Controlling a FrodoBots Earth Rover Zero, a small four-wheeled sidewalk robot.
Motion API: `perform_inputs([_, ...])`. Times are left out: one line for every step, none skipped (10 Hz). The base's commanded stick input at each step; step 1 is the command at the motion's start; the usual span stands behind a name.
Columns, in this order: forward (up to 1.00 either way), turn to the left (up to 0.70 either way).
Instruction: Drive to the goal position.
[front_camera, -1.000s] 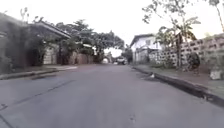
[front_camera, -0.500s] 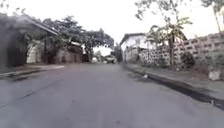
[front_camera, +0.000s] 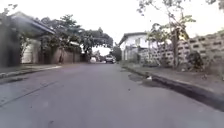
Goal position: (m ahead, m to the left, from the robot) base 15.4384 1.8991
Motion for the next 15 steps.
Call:
perform_inputs([1.00,-0.01])
perform_inputs([1.00,-0.02])
perform_inputs([1.00,-0.02])
perform_inputs([1.00,-0.03])
perform_inputs([1.00,-0.04])
perform_inputs([1.00,-0.04])
perform_inputs([1.00,-0.05])
perform_inputs([1.00,-0.05])
perform_inputs([1.00,-0.06])
perform_inputs([1.00,-0.07])
perform_inputs([1.00,-0.07])
perform_inputs([1.00,-0.08])
perform_inputs([1.00,-0.09])
perform_inputs([1.00,-0.05])
perform_inputs([1.00,0.00])
